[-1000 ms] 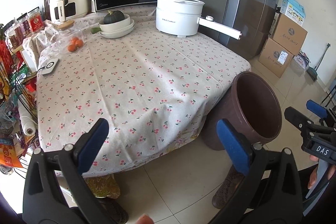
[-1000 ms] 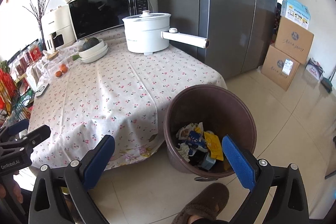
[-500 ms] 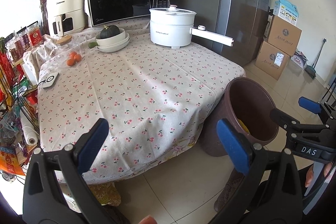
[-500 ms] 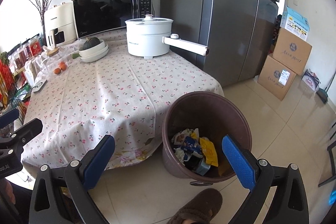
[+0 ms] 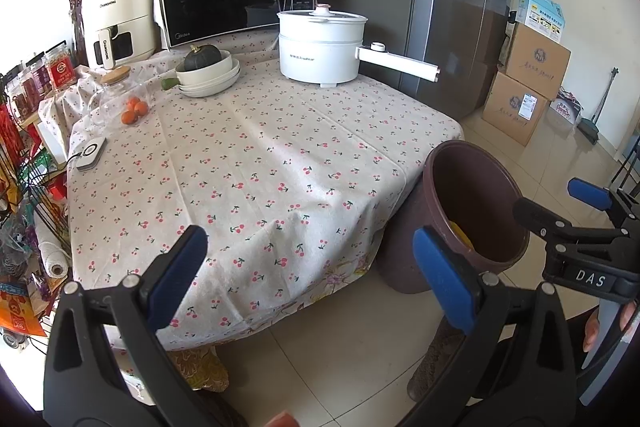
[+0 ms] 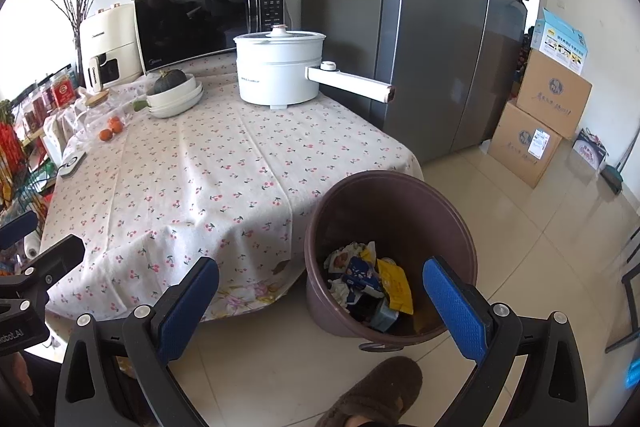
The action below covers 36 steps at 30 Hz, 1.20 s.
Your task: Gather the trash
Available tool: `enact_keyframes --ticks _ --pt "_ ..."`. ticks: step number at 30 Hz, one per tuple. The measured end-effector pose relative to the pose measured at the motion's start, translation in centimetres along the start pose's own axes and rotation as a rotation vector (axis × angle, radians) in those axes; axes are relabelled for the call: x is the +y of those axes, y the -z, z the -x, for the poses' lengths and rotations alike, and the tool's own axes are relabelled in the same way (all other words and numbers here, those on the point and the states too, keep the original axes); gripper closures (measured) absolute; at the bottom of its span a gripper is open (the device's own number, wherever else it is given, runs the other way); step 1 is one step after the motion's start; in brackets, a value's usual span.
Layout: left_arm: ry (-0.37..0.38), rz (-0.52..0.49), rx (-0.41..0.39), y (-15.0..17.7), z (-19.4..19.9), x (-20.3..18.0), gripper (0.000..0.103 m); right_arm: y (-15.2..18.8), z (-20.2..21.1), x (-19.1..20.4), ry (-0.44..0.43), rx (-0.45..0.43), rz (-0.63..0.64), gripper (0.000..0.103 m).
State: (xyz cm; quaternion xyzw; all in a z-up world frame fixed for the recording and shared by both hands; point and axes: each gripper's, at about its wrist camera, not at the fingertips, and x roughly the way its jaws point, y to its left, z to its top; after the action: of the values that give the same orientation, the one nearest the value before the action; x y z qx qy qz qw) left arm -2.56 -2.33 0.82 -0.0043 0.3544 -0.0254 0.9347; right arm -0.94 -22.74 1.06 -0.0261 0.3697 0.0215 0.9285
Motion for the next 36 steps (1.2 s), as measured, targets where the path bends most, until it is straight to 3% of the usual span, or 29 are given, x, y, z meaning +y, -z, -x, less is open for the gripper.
enact_keyframes --ticks 36 --pt "0.012 -0.001 0.007 -0.05 -0.04 -0.47 0.001 0.22 -0.13 -0.1 0.004 0.009 0.0 0.0"
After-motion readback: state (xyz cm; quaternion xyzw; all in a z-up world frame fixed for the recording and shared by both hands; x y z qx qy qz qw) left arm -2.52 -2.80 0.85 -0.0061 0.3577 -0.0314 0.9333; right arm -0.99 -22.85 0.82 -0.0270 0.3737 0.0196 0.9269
